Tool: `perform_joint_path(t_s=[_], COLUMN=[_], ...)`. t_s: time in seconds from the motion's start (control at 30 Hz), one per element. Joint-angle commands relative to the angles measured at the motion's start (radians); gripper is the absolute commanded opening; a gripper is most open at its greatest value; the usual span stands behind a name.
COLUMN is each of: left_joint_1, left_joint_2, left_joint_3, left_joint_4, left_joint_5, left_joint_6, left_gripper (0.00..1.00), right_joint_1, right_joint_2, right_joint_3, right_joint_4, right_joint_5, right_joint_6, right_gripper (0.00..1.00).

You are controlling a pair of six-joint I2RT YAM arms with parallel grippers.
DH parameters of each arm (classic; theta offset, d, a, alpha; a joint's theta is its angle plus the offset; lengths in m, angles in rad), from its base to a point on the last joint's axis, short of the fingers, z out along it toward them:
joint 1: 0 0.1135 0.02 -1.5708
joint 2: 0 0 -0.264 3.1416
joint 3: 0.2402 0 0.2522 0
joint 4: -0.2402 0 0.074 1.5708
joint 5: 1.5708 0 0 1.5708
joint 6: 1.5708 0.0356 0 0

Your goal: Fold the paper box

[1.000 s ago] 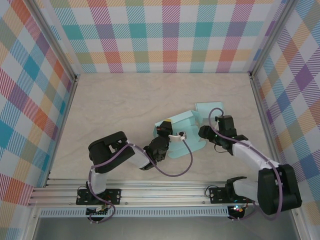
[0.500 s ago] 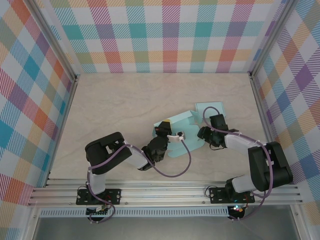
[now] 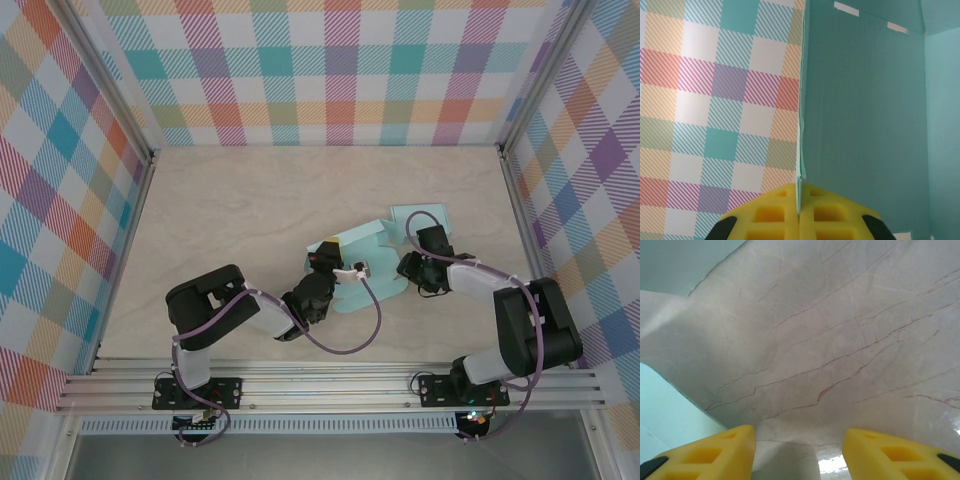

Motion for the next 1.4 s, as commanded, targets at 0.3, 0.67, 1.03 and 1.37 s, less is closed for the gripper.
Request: perform_joint_path(t_s=[0.3,0.67,1.03,1.37], left_joint_1=[0.013,0.013,0.025,0.039], left_joint_2=[0.011,0.005,0.069,0.123], left_joint_3=[0.016,0.014,0.046,0.056], left_joint_4=[0.025,0.021,-0.001,-0.035], left_joint_5=[0.005,0.005,0.003,0.006], left_joint_6=[-0.002,-0.005,0.029,0.009], left_gripper=[0.0,0.0,0.0,0.0], right_joint_1=[-0.01,-0.018,-0.016,-0.016], right_joint_2=[-0.171,-0.033,-0.051,-0.02], right_joint_3=[0.172,0.313,0.225,0.133], right_joint_4=[-0.078,-0.106,0.004,0.11], right_joint_5=[0.128,0.118,-0.107,-0.171], right_joint_6=[-0.158,-0.231,-0.31,-0.351], right_gripper=[0.53,0.52,0.52,0.53])
